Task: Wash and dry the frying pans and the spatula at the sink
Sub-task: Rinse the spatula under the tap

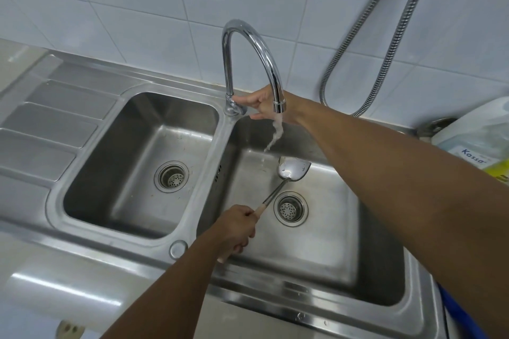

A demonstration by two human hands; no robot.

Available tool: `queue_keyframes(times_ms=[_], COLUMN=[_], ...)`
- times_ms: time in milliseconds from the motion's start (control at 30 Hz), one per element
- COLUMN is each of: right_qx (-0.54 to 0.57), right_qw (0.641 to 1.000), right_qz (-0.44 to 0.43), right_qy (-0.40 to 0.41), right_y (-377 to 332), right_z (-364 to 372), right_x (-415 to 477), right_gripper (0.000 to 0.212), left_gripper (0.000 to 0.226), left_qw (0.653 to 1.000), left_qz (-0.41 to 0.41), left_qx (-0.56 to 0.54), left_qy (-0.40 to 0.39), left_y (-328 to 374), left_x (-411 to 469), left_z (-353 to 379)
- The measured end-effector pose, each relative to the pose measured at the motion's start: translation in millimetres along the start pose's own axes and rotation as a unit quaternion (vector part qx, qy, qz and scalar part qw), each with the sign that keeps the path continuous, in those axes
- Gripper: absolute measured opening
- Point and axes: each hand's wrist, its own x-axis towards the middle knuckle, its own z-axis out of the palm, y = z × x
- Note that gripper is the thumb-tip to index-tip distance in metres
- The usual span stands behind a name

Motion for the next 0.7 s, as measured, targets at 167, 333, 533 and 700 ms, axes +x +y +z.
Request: queue_keyframes(times_ms=[167,333,533,700], right_qx=[0.013,0.007,-0.166,-0.361], right_qw=[0.994,0.933,0.801,0.639], right_qz=[0.011,0.069,0.107,0.277], right_qy=[0.106,0.352,0.566,0.621], right_y=[2.2,33.3,93.7,153.9], right_z=[11.6,24.1,40.7,32.5], right_x=[-17.2,-80.8,-204.1,-296.9], right_gripper=[0.041,0.026,0.036,0.059], left_gripper=[0.032,0.033,0.024,0.027], left_qw=[1.0,1.0,1.0,1.0], left_qz=[0.001,0.009,0.005,-0.027], left_qx=[0.006,0.016,0.01,-0.004], left_qy=[0.001,0.014,0.001,-0.007], left_y=[2.2,9.7,41.8,65.0], left_x=[-0.2,6.7,15.7,23.6], left_z=[0.6,2.2,11.7,24.7])
